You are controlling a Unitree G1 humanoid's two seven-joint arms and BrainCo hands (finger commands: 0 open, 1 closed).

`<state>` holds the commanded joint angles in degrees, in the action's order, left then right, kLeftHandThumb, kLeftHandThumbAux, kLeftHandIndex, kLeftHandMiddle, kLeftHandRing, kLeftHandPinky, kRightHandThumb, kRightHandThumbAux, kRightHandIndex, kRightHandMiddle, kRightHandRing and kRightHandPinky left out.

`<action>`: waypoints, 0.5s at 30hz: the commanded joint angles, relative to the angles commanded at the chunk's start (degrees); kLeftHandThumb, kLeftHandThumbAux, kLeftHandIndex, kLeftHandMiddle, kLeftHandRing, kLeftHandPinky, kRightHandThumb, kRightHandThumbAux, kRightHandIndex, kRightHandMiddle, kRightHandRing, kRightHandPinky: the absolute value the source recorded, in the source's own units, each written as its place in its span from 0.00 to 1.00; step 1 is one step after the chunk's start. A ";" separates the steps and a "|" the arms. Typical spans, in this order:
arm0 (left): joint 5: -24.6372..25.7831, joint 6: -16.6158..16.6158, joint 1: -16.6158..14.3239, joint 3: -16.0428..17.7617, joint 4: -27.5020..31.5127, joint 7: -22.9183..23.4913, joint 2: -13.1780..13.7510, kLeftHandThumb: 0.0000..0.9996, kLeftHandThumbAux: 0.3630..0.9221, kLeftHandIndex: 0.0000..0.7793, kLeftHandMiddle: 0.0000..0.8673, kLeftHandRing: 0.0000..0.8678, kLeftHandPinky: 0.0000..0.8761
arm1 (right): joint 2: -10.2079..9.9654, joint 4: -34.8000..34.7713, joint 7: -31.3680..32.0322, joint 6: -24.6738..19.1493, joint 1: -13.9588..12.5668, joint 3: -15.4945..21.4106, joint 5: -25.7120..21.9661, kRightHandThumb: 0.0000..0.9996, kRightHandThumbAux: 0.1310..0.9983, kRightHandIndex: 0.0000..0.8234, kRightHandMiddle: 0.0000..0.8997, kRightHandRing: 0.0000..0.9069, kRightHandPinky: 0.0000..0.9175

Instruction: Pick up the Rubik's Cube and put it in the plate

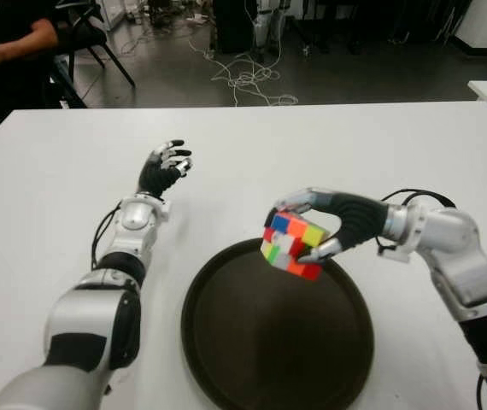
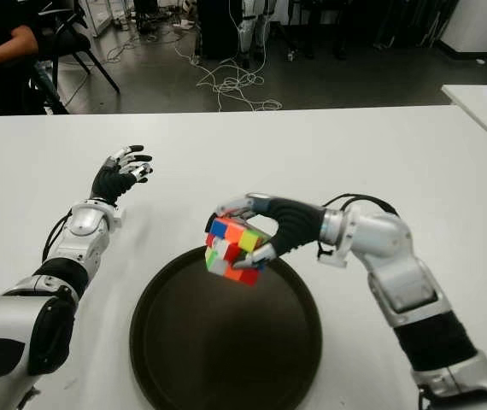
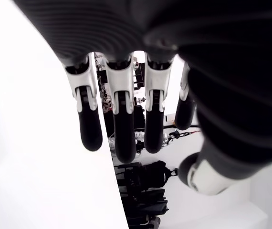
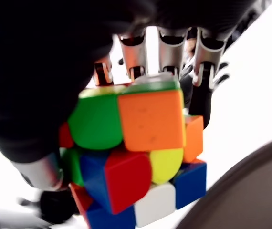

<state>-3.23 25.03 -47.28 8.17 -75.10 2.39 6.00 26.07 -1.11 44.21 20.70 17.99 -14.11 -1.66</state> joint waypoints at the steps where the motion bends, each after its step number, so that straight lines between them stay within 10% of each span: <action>1: 0.02 0.04 0.00 0.02 0.02 -0.03 -0.03 0.21 0.68 0.28 0.35 0.38 0.39 | -0.22 0.32 -0.72 0.91 -0.07 0.03 0.99 0.83 0.64 0.49 0.57 0.63 0.60; 15: -0.59 0.11 -0.01 -0.49 0.10 -0.79 0.04 0.20 0.66 0.28 0.35 0.38 0.38 | -2.00 4.20 -7.75 7.80 -0.26 0.10 8.02 0.82 0.66 0.44 0.57 0.46 0.40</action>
<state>-3.82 25.14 -47.29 7.68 -75.00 1.60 6.04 24.07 3.08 36.46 28.50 17.73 -14.01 6.35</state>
